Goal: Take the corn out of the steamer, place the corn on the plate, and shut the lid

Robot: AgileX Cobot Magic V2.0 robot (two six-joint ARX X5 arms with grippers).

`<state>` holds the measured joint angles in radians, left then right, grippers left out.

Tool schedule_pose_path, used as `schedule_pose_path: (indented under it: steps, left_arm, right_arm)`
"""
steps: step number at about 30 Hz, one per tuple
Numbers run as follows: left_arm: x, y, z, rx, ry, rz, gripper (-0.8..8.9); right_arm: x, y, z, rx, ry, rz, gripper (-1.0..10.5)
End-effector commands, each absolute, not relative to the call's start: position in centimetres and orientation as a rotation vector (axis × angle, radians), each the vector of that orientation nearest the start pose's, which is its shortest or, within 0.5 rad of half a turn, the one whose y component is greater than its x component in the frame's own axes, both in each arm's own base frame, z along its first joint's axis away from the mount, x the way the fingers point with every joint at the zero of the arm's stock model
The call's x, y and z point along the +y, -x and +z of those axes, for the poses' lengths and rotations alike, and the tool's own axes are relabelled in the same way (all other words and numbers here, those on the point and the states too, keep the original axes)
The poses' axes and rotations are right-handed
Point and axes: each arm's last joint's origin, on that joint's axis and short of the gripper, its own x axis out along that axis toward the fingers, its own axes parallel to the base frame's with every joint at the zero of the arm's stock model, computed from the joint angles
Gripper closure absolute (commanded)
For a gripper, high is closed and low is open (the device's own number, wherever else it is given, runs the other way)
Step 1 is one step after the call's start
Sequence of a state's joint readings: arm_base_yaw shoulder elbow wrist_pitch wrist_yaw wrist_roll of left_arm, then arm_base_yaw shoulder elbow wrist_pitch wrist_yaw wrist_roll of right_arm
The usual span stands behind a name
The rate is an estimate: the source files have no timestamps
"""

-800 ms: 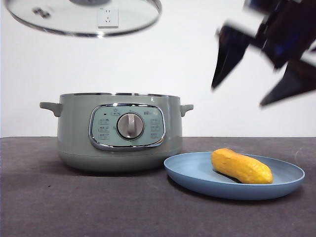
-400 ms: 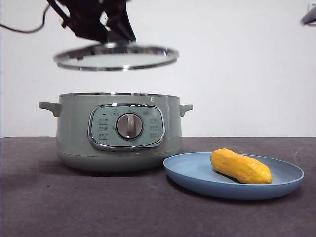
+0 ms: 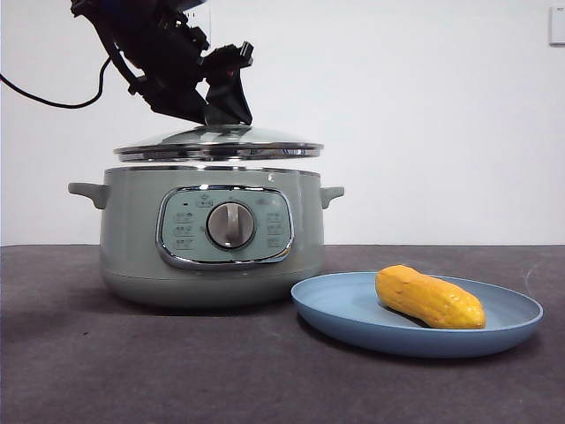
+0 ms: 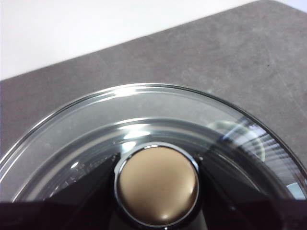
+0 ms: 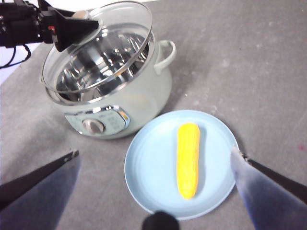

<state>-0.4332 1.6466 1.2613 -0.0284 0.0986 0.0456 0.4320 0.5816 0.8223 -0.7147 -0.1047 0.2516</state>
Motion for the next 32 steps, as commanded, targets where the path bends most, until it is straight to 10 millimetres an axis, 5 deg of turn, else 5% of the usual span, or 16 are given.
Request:
schedule_pose_path:
  steps: [1, 28, 30, 32]
  left_arm:
    - [-16.1, -34.4, 29.7, 0.345, -0.119, -0.537, 8.23]
    - [-16.2, -34.4, 27.2, 0.528, -0.144, -0.533, 8.21]
    - [-16.1, -34.4, 27.1, 0.536, -0.145, -0.532, 8.02]
    - [-16.1, -34.4, 27.1, 0.537, -0.145, -0.532, 6.83]
  right_arm:
    - [4.8, -9.7, 31.7, 0.56, -0.167, 0.456, 2.9]
    - [4.8, -9.7, 31.6, 0.566, -0.156, 0.452, 2.9]
    - [4.8, -9.7, 31.6, 0.566, -0.156, 0.452, 2.9]
    - [4.8, -9.7, 31.6, 0.566, -0.155, 0.452, 2.9]
